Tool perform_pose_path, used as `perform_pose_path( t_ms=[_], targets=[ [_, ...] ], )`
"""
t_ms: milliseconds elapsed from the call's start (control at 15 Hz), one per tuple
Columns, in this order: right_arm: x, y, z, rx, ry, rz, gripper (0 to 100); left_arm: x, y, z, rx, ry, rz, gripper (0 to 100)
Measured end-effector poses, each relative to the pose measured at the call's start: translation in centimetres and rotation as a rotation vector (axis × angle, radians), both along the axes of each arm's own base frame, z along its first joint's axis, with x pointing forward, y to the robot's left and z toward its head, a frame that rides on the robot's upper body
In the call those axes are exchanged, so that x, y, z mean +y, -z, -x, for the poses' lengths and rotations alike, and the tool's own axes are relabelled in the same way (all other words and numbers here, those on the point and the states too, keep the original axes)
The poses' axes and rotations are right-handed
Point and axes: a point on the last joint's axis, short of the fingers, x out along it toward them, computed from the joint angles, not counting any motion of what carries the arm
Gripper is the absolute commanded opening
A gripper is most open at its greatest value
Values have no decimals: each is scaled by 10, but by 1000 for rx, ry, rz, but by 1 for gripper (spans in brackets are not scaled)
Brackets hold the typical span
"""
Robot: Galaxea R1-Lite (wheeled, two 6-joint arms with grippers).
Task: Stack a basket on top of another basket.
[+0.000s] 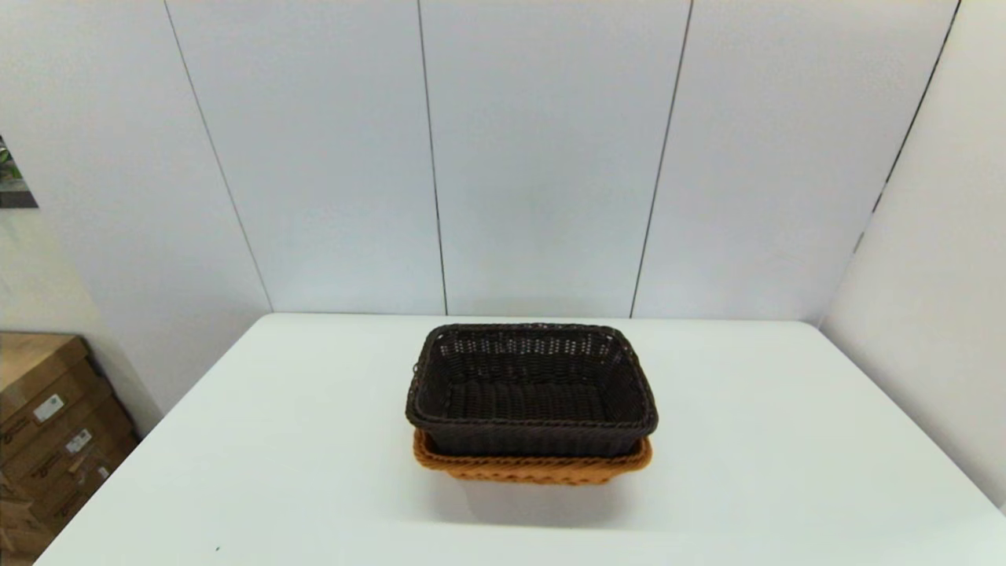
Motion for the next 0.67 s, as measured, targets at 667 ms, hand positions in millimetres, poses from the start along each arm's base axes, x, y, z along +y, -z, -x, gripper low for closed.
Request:
perform_pose_path(
  t_ms=[667],
  targets=[
    [0, 72, 61, -47, 266, 57, 100, 0, 0, 0, 0, 0, 0, 100]
  ],
)
